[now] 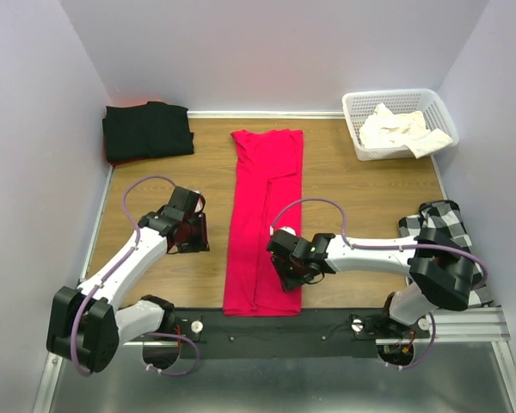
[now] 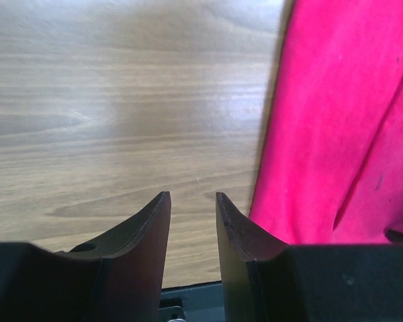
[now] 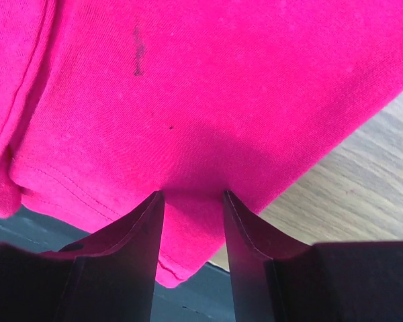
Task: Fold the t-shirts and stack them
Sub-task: Rotate the tshirt 90 degrees, then grab the bottom of the folded rectangular tshirt with both arms
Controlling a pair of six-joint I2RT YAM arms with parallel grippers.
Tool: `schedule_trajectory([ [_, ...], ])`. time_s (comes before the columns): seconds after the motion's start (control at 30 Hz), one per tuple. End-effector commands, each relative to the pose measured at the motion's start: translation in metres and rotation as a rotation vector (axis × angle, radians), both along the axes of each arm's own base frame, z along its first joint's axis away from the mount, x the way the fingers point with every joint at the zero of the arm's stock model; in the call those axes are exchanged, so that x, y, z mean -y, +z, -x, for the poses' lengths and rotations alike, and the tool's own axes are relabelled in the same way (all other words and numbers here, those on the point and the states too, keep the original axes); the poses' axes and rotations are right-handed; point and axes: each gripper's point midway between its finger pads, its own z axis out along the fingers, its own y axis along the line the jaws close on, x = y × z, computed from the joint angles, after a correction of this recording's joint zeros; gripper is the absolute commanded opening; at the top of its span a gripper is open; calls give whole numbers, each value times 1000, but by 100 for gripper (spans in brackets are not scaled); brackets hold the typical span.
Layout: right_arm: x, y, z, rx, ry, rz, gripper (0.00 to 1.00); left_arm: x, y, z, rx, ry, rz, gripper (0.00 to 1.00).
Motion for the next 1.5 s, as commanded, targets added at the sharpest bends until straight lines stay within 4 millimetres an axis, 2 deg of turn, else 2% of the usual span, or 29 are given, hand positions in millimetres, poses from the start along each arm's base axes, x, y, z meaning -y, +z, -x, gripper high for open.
schedule_trajectory([
  [0.0,56,-28,23,-72,-40,237,49,29,8,14,22,-103,124,43],
  [0.17,28,-2,3,5,-73,142,50,58,16,43,19,-224,173,46],
  [0.3,10,29,-9,61,-94,34,50,71,14,66,-28,-266,220,46],
  [0.53,12,49,-10,81,-154,-12,54,91,2,107,-142,-310,238,50],
  [0.77,22,43,2,39,-198,-13,58,87,-20,126,-260,-200,139,51],
  [1.07,24,41,7,27,-193,-33,59,74,-28,127,-288,26,84,50],
  [1.33,25,33,19,-15,-117,-47,60,74,-57,147,-376,65,73,50],
  [1.47,24,26,24,-31,-83,-72,61,78,-64,146,-377,76,83,51],
])
